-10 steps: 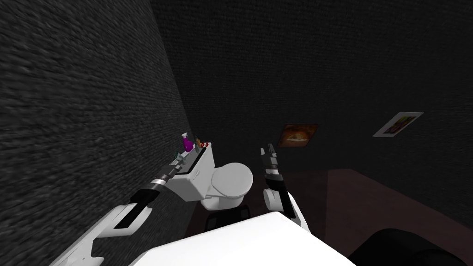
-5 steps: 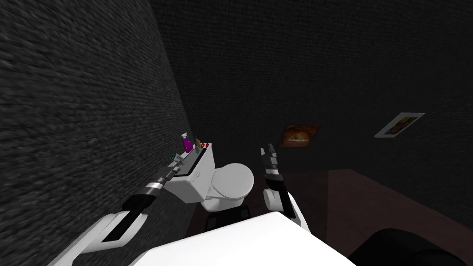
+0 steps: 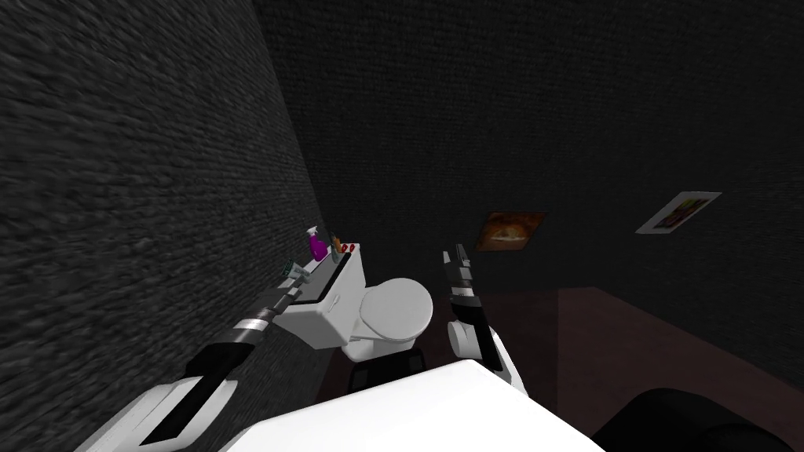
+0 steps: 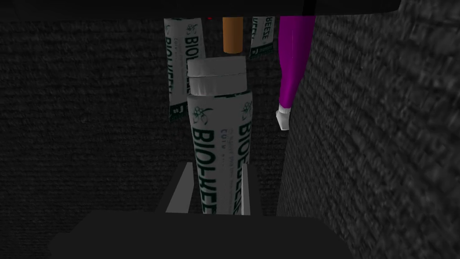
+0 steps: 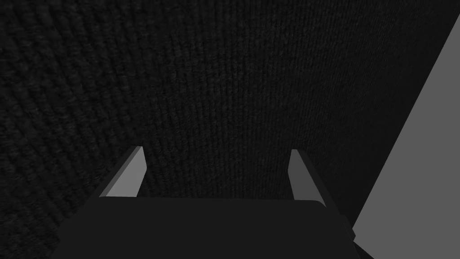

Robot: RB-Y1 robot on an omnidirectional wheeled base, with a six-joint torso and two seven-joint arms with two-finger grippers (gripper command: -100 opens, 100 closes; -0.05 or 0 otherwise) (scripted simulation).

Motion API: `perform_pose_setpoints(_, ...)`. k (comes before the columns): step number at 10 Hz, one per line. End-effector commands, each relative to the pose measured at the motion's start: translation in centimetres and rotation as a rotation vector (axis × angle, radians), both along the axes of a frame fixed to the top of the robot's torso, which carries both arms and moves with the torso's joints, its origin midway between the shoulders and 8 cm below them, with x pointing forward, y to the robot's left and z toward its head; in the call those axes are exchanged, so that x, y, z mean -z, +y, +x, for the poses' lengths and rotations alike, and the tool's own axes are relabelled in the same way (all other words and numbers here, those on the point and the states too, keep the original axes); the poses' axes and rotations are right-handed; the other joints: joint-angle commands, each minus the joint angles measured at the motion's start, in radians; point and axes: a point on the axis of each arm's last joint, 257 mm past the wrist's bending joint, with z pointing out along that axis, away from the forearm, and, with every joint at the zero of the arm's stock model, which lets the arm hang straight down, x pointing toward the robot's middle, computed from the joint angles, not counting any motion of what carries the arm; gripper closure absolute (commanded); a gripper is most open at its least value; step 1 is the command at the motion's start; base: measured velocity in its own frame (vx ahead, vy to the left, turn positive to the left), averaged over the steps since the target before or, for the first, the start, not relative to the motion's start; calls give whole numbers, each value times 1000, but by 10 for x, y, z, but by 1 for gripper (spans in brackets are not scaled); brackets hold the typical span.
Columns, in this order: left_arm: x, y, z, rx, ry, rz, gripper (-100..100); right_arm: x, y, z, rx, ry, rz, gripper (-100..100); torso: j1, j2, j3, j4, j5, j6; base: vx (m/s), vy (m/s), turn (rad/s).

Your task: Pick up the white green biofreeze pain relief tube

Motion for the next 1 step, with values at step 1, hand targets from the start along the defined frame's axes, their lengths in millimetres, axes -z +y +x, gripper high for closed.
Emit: perform_pose_setpoints(1,0,0,0,0,0,0,0,0,0,0,0,0,0,0,0,0,0,0,0,0,0,0,0)
